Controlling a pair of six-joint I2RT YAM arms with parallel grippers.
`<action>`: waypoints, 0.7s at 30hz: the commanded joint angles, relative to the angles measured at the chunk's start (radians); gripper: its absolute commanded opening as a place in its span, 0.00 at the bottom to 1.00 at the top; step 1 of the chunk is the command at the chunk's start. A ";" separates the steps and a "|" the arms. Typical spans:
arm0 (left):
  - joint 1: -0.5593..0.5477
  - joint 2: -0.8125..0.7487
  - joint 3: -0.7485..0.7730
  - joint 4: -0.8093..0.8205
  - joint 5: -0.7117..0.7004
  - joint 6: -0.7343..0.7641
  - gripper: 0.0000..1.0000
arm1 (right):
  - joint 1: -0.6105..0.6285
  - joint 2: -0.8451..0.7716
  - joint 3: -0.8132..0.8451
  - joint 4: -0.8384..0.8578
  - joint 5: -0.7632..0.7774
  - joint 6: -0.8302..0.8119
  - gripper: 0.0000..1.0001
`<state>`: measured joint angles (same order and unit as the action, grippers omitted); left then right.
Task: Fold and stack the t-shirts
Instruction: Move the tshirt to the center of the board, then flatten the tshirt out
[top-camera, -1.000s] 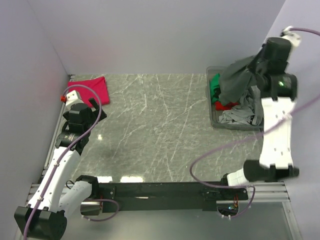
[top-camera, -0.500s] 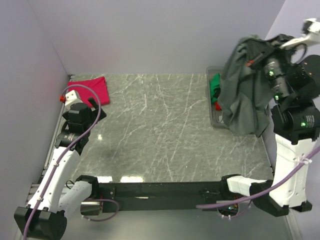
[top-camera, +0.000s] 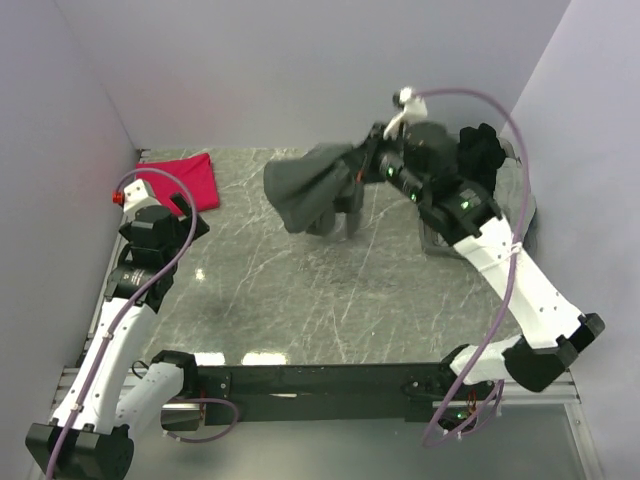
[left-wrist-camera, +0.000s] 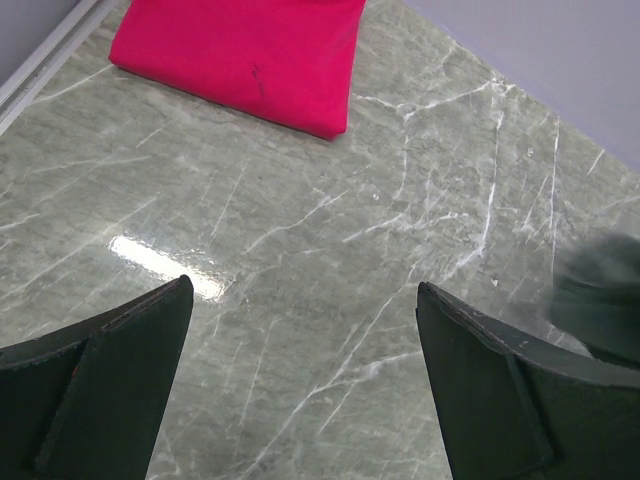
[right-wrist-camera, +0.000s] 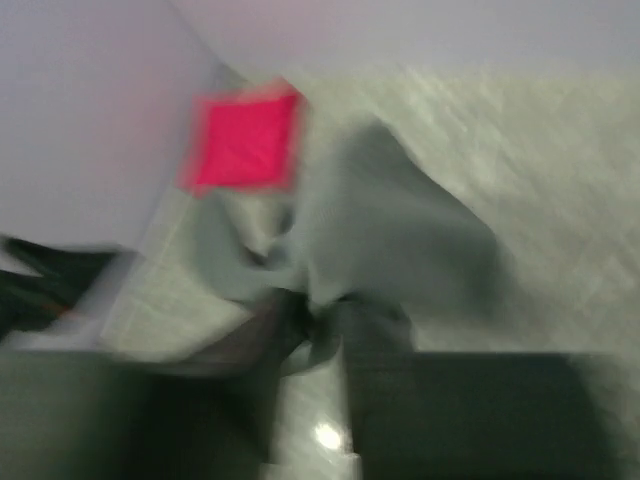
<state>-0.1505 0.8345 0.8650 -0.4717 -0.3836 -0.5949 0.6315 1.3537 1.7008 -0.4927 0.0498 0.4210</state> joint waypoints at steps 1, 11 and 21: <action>-0.003 -0.017 0.023 0.008 -0.015 0.010 1.00 | -0.004 -0.163 -0.264 0.040 0.168 0.087 0.39; -0.003 0.098 -0.026 0.057 0.087 0.017 0.99 | -0.042 0.037 -0.547 -0.009 0.195 0.058 0.69; -0.003 0.169 -0.064 0.153 0.279 0.001 0.97 | 0.146 0.387 -0.253 -0.050 -0.082 -0.120 0.61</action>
<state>-0.1505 0.9939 0.8013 -0.3973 -0.1898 -0.5915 0.6880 1.6611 1.3628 -0.5243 0.0551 0.3752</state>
